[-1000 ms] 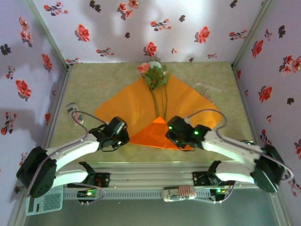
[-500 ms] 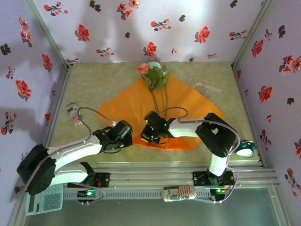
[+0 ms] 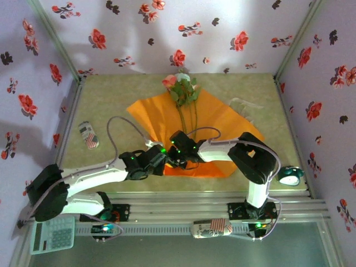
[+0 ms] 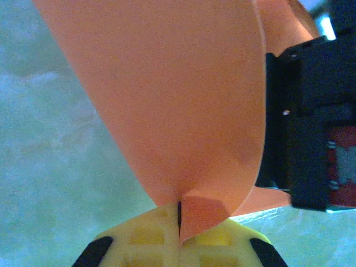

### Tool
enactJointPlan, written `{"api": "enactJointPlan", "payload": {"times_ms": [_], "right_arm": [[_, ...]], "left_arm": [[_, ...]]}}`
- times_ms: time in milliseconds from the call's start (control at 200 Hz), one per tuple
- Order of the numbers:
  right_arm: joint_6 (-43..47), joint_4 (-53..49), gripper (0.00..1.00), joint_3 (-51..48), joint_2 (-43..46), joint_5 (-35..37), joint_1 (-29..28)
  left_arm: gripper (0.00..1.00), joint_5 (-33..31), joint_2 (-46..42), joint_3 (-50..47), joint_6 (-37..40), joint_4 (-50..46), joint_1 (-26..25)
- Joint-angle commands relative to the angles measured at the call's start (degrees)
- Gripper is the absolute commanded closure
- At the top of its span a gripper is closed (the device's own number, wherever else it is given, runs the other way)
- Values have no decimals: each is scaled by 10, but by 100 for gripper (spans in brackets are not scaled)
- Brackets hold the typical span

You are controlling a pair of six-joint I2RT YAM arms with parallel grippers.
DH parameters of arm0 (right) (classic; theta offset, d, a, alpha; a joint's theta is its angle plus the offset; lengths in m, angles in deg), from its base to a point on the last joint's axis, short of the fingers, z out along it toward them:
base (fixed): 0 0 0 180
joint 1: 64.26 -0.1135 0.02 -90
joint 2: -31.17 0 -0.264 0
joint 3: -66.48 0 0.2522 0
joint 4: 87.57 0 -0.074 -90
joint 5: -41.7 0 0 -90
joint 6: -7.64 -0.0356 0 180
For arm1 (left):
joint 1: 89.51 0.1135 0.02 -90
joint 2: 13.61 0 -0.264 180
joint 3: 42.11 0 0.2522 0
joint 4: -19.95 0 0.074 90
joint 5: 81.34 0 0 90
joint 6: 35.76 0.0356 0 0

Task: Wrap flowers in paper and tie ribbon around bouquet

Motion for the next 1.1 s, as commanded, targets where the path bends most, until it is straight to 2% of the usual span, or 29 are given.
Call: {"api": "enactJointPlan", "payload": {"times_ms": [0,155,345,510,705,770,915,1010,1100], "right_arm": [[15,-57,100,6,-1,10,-3],[28,-83,100,20,17,10,-3],[26,-80,95,25,44,10,3],[22,-99,86,23,97,28,22],[42,-154,77,-18,191,81,78],[61,-150,71,-37,226,89,103],[128,-148,48,-47,296,106,139],[153,-117,37,-53,325,97,151],[158,-88,32,-50,315,69,157]], "left_arm": [[100,-35,8,21,56,-29,-11],[100,-43,14,49,93,-42,-15],[100,-45,32,65,133,-46,-29],[100,-45,52,72,162,-43,-38],[100,-48,87,102,214,-36,-46],[100,-48,100,113,231,-34,-49],[100,-49,122,130,254,-31,-54],[100,-47,131,136,261,-29,-56],[100,-47,137,139,264,-30,-60]]}}
